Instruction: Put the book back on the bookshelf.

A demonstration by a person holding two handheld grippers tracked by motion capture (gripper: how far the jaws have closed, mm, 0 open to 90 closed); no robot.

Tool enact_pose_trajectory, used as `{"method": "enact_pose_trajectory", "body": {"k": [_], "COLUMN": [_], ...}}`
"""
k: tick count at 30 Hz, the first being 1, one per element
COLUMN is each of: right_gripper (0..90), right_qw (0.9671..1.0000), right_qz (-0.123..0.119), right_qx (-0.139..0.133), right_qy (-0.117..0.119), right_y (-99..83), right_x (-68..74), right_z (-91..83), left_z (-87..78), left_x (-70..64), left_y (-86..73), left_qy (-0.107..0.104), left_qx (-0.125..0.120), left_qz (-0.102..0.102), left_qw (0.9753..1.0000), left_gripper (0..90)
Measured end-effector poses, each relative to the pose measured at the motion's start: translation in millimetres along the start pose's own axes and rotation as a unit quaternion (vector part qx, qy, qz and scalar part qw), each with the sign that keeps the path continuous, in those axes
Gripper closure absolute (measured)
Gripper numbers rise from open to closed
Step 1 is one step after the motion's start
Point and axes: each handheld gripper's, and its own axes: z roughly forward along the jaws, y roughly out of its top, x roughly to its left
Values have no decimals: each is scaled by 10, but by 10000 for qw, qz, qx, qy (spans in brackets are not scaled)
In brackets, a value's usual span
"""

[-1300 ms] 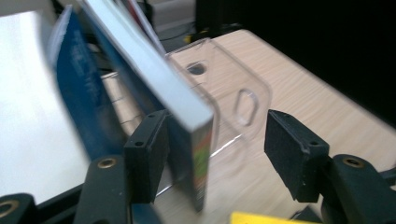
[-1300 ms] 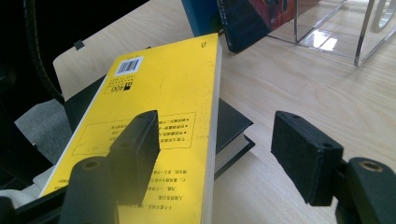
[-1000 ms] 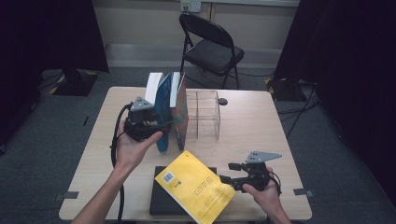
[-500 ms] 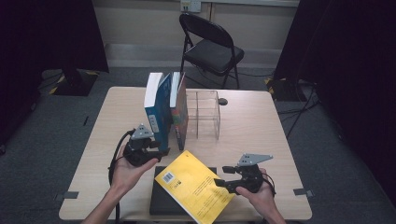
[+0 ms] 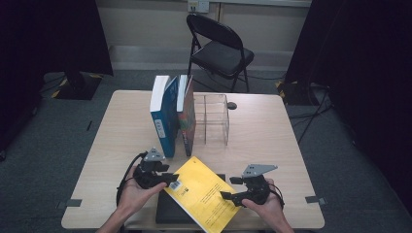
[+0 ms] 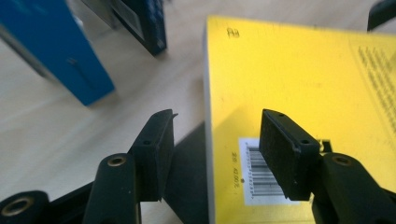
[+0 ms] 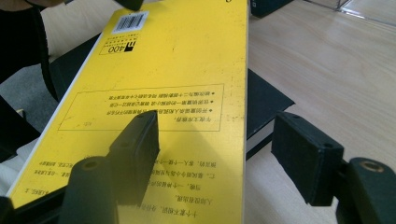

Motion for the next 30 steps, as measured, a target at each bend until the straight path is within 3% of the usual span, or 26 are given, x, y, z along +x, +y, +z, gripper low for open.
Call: {"method": "enact_pose_trajectory", "body": {"k": [6,9,13,16,19,21,27,30], "right_gripper": [349,342,342,335,340,340,339,341], "right_qw": [9997,9998,9996,9996,9996,9996,9997,9996], "right_qz": [-35,-100,-104,-88,-97,-146,-133,-130], "right_qx": [111,158,195,224,214,201,167,189], "right_qy": [206,120,151,155,134,133,149,146], "right_y": [-31,-36,-72,-152,-242,-289,-378,-406], "right_x": [49,89,90,101,119,131,135,137], "right_z": [55,48,-18,-95,-187,-238,-318,-342], "left_z": [54,85,96,82,79,75,74,73], "left_x": [9,-5,7,-39,-27,-30,0,3], "left_y": [-26,-49,-52,-30,-57,-73,-75,-94], "left_qy": [-302,-525,-580,-421,-470,-448,-547,-540], "left_qx": [-147,-198,-156,-120,-183,-254,-225,-252], "left_qz": [-21,-91,-227,8,-45,55,-55,-207], "left_qw": [9994,9984,9979,9990,9987,9987,9982,9980], "left_gripper": [448,448,442,455,456,460,464,464]}}
